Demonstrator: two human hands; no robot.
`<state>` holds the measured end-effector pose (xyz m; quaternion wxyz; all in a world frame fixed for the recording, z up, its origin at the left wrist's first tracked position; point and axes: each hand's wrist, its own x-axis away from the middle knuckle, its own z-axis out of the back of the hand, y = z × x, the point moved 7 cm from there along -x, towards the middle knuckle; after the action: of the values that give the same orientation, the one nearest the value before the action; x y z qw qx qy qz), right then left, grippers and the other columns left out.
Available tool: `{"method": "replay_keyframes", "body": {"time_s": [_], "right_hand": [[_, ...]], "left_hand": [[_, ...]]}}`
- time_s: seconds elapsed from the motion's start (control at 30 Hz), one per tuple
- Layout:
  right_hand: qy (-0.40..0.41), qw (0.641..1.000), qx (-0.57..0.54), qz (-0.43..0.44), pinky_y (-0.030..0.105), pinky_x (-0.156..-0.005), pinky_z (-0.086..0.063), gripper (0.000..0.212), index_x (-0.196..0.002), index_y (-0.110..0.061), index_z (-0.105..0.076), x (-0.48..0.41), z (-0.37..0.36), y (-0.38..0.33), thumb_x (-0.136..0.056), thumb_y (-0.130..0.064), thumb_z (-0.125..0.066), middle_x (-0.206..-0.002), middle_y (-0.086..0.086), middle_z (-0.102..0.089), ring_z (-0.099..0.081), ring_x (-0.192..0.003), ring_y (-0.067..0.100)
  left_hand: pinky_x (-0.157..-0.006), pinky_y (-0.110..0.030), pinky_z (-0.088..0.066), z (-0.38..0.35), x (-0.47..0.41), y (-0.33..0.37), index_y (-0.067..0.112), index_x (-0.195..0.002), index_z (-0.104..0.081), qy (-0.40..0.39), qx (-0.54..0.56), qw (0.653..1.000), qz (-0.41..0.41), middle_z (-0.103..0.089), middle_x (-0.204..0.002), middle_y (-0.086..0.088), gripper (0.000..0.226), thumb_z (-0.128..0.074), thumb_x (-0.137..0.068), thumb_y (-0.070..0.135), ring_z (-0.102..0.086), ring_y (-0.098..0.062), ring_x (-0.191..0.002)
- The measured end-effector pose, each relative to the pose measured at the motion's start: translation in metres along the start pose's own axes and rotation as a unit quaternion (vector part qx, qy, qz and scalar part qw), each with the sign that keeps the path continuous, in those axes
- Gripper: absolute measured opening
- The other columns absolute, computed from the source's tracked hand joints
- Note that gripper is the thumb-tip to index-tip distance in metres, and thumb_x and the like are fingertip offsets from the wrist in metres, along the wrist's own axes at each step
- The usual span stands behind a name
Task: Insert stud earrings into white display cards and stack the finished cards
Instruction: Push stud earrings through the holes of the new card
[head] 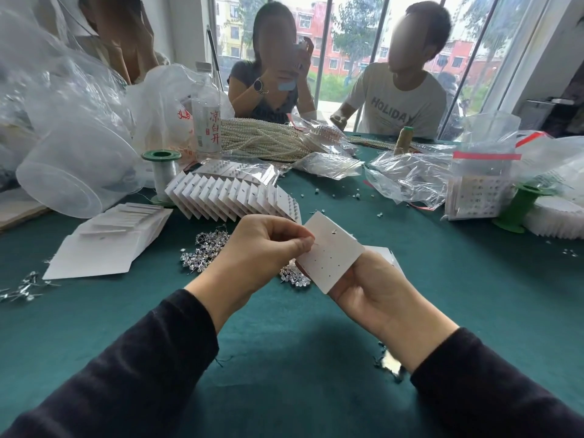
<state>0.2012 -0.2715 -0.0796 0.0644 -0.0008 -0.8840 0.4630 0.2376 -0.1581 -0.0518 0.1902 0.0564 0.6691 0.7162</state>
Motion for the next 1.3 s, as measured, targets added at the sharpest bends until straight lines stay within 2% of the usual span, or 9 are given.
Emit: {"method": "replay_keyframes", "body": {"time_s": [0.27,0.63,0.77,0.9,0.93,1.0,1.07,1.2,1.3], "right_hand": [[-0.006,1.000,0.014,-0.019,0.028,-0.064,-0.056,0.034,-0.063,-0.007,-0.074,0.001,-0.001,0.003,-0.082,0.005,-0.049,-0.066,0.009,-0.070,-0.066,-0.060,0.015],[-0.009,1.000,-0.010,-0.025,0.024,-0.058,-0.057,0.028,-0.063,-0.005,-0.074,-0.002,0.000,0.009,-0.079,0.005,-0.052,-0.068,0.010,-0.070,-0.067,-0.059,0.016],[-0.024,0.999,-0.028,-0.028,0.026,-0.063,-0.058,0.014,-0.066,0.000,-0.073,-0.001,-0.002,0.010,-0.062,0.001,-0.059,-0.072,0.014,-0.071,-0.069,-0.064,0.019],[0.013,0.991,0.114,0.063,0.024,-0.063,-0.054,0.008,-0.078,0.001,-0.069,0.001,0.003,-0.003,-0.073,0.003,-0.063,-0.072,0.012,-0.068,-0.064,-0.062,0.015],[0.047,0.960,0.245,0.128,0.018,-0.061,-0.050,0.003,-0.078,-0.003,-0.067,0.005,0.004,-0.014,-0.078,-0.001,-0.064,-0.071,0.008,-0.068,-0.061,-0.061,0.010],[0.104,0.824,0.485,0.272,0.009,-0.057,-0.041,0.011,-0.071,-0.013,-0.062,0.016,-0.005,-0.034,-0.080,-0.010,-0.064,-0.068,-0.003,-0.064,-0.055,-0.058,0.001],[0.106,0.738,0.565,0.355,0.008,-0.059,-0.040,0.016,-0.070,-0.020,-0.057,0.026,-0.018,-0.038,-0.080,-0.009,-0.062,-0.071,-0.009,-0.058,-0.056,-0.063,0.002],[0.097,0.690,0.605,0.385,0.021,-0.067,-0.046,0.007,-0.075,-0.012,-0.060,0.027,-0.023,-0.034,-0.080,-0.008,-0.062,-0.078,-0.004,-0.055,-0.055,-0.070,0.012],[0.087,0.668,0.624,0.395,0.033,-0.070,-0.048,0.003,-0.078,-0.006,-0.061,0.026,-0.026,-0.032,-0.080,-0.006,-0.059,-0.082,0.002,-0.057,-0.055,-0.075,0.020]], "left_hand": [[-0.054,-0.007,-0.044,0.002,-0.001,-0.003,0.018,-0.070,-0.070,0.016,-0.024,1.000,0.003,-0.069,-0.060,0.013,0.012,-0.072,-0.076,0.009,-0.061,0.005,-0.058],[-0.054,-0.009,-0.046,-0.001,0.001,-0.004,0.017,-0.070,-0.068,0.025,-0.055,0.998,-0.009,-0.068,-0.066,0.006,0.009,-0.072,-0.076,0.011,-0.059,0.003,-0.057],[-0.056,-0.010,-0.047,-0.002,0.001,-0.003,0.017,-0.069,-0.067,0.027,-0.052,0.998,-0.015,-0.066,-0.064,0.007,0.012,-0.070,-0.077,0.010,-0.058,0.003,-0.057],[-0.058,-0.019,-0.052,-0.003,0.003,-0.005,0.011,-0.070,-0.068,0.035,-0.022,0.999,0.017,-0.067,-0.061,0.002,0.021,-0.071,-0.076,0.031,-0.060,-0.008,-0.057],[-0.060,-0.022,-0.054,-0.004,0.004,-0.006,0.009,-0.068,-0.069,0.031,0.004,0.999,0.042,-0.068,-0.060,-0.001,0.034,-0.070,-0.070,0.043,-0.062,-0.011,-0.058],[-0.065,-0.028,-0.058,-0.009,0.007,-0.006,0.006,-0.067,-0.072,0.003,0.039,0.996,0.078,-0.071,-0.068,-0.009,0.051,-0.070,-0.057,0.056,-0.066,-0.018,-0.063],[-0.071,-0.032,-0.059,-0.014,0.010,-0.005,0.001,-0.078,-0.073,-0.032,0.040,0.994,0.095,-0.073,-0.081,-0.017,0.052,-0.073,-0.062,0.050,-0.069,-0.026,-0.073],[-0.065,-0.032,-0.058,-0.016,0.013,-0.006,-0.008,-0.084,-0.069,-0.042,0.050,0.991,0.116,-0.069,-0.077,-0.015,0.021,-0.063,-0.080,0.011,-0.066,-0.022,-0.066],[-0.059,-0.029,-0.058,-0.014,0.012,-0.010,-0.008,-0.079,-0.067,-0.014,0.023,0.993,0.115,-0.062,-0.072,-0.016,0.017,-0.058,-0.080,0.006,-0.062,-0.018,-0.060]]}}
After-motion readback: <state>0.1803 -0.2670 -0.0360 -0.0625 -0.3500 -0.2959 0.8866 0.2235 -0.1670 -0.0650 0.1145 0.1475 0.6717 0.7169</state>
